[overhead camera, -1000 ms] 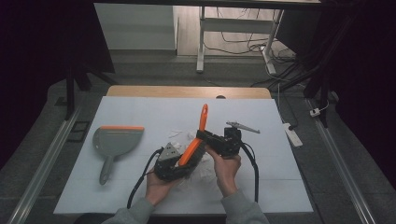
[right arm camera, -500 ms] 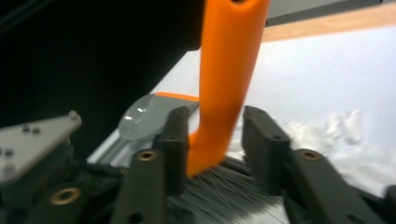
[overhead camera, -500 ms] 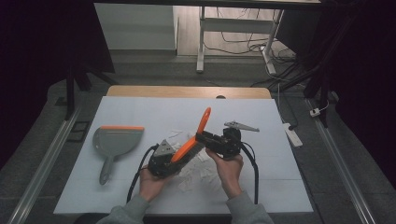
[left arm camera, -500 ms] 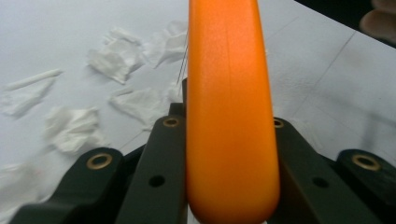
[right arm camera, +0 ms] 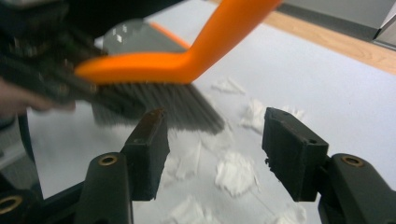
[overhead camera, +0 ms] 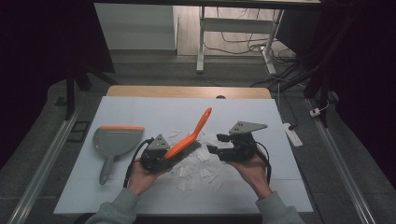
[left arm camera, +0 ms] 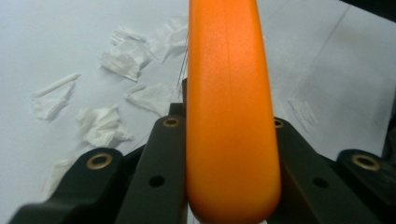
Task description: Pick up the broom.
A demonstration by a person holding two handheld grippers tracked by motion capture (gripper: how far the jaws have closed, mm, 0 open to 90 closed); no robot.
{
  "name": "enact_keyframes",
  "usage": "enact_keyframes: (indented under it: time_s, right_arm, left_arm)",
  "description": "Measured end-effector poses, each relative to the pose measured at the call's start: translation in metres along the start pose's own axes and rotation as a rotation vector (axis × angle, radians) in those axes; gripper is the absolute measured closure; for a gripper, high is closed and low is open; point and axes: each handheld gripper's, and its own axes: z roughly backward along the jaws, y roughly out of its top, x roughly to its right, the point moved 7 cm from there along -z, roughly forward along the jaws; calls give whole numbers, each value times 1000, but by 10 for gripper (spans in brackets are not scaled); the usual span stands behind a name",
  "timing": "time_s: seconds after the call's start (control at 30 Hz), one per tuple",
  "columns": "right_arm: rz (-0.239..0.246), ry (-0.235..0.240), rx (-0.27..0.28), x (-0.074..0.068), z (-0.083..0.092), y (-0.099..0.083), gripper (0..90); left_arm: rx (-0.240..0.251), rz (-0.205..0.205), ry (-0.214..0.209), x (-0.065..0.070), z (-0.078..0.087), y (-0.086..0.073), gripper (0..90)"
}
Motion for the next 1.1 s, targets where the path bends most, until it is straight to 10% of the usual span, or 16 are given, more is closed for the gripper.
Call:
enact_keyframes:
  time_s: [0.67, 0.8, 1.1]
  right_arm:
    - [232, 14, -76, -22, -2, 4, 383]
    - [308, 15, -145, -21, -13, 5, 351]
    - [318, 73, -303, -13, -32, -8, 352]
  left_arm:
    - [-234, -182, -41, 8, -14, 17, 798]
    - [-268, -210, -64, 15, -18, 18, 798]
    - [-325, -295, -103, 27, -27, 18, 798]
